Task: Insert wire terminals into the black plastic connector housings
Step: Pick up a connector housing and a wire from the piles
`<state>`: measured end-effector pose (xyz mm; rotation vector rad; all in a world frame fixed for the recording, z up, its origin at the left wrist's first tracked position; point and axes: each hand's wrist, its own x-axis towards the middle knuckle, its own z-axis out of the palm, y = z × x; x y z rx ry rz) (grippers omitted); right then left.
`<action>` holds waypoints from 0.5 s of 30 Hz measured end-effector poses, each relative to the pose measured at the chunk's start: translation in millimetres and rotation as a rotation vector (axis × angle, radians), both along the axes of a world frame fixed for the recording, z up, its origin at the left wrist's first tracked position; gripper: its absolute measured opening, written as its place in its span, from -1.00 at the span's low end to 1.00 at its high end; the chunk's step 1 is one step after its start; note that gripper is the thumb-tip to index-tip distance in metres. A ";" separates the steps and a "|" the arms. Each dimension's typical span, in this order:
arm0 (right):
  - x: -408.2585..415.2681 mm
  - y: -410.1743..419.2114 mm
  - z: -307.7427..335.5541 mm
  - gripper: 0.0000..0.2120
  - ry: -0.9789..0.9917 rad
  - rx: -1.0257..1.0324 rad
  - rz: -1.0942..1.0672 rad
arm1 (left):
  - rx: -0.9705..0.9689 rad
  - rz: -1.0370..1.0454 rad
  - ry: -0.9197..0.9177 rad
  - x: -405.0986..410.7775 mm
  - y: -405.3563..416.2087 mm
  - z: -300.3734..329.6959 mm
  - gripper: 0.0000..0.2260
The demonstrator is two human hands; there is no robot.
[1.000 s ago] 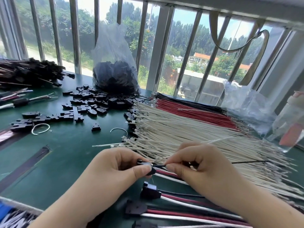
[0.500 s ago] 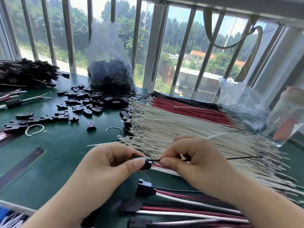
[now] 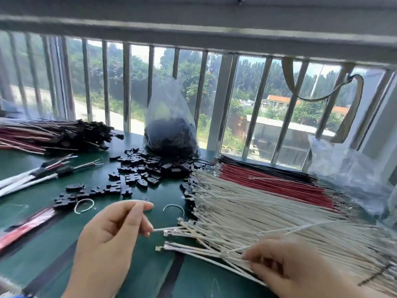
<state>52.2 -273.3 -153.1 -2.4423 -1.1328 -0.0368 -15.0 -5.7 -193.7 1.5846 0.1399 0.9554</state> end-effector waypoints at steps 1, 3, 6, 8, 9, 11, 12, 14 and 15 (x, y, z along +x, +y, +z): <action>-0.2 3.6 -2.0 -0.82 -0.096 -0.073 0.029 | 0.165 0.084 0.095 5.2 13.5 1.1 -0.81; -3.3 13.3 -1.7 -0.80 -0.277 -0.263 0.055 | 0.490 0.168 0.313 19.5 35.2 7.6 -0.80; -10.0 26.6 -6.9 -0.80 -0.521 -0.281 -0.004 | 0.899 0.193 0.723 46.3 50.6 9.7 -0.59; -11.4 33.3 -19.2 -0.74 -0.594 -0.325 -0.037 | 1.044 0.213 0.862 57.9 48.3 8.2 -0.58; -11.4 34.2 -21.9 -0.73 -0.615 -0.351 -0.059 | 1.073 0.231 0.879 61.3 47.0 7.9 -0.60; -11.0 32.5 -22.8 -0.72 -0.621 -0.377 -0.092 | 1.071 0.275 0.823 64.4 44.8 6.7 -0.64; -11.5 32.0 -21.0 -0.71 -0.622 -0.391 -0.100 | 1.073 0.292 0.793 65.5 43.8 6.4 -0.67; -12.9 30.4 -16.6 -0.69 -0.619 -0.370 -0.104 | 1.082 0.297 0.755 66.6 43.1 5.8 -0.72; -14.5 30.1 -14.4 -0.69 -0.599 -0.328 -0.114 | 1.075 0.286 0.752 65.7 42.1 6.1 -0.75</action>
